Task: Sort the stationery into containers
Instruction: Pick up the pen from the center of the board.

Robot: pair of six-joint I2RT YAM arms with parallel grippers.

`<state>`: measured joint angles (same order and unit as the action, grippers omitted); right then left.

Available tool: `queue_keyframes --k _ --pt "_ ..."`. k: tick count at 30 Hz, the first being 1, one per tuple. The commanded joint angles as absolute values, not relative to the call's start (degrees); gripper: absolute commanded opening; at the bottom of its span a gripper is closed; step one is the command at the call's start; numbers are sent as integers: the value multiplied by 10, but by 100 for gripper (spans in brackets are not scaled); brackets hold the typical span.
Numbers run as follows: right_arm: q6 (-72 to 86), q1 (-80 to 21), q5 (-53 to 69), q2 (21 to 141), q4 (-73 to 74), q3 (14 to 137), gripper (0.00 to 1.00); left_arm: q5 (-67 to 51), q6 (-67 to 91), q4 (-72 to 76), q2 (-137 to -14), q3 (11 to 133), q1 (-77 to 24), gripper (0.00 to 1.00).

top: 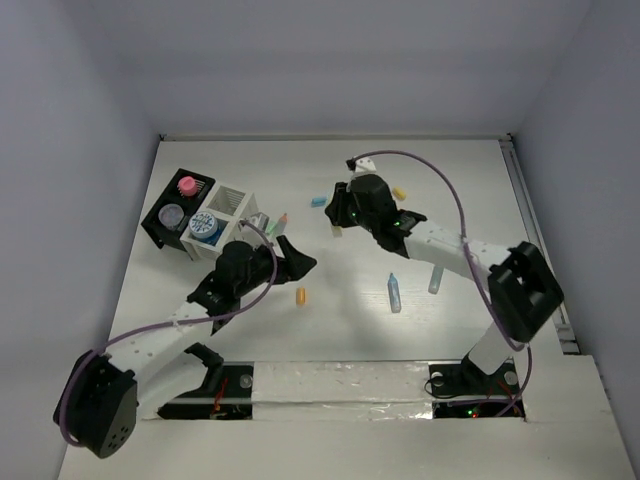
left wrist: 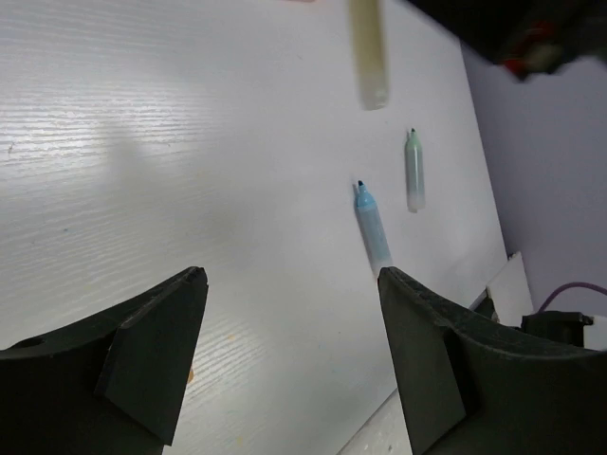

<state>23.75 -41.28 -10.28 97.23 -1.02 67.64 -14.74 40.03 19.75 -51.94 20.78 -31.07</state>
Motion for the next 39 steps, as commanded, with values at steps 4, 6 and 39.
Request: queue_keyframes --k 4,6,39 --pt "286 -416 -26 881 -133 610 9 -118 400 283 -613 287 -338 69" --pt "292 -421 -11 871 -141 598 9 -109 402 307 -630 296 -356 68" --pt "349 -433 26 825 -213 536 9 -54 397 433 -730 329 -401 0"
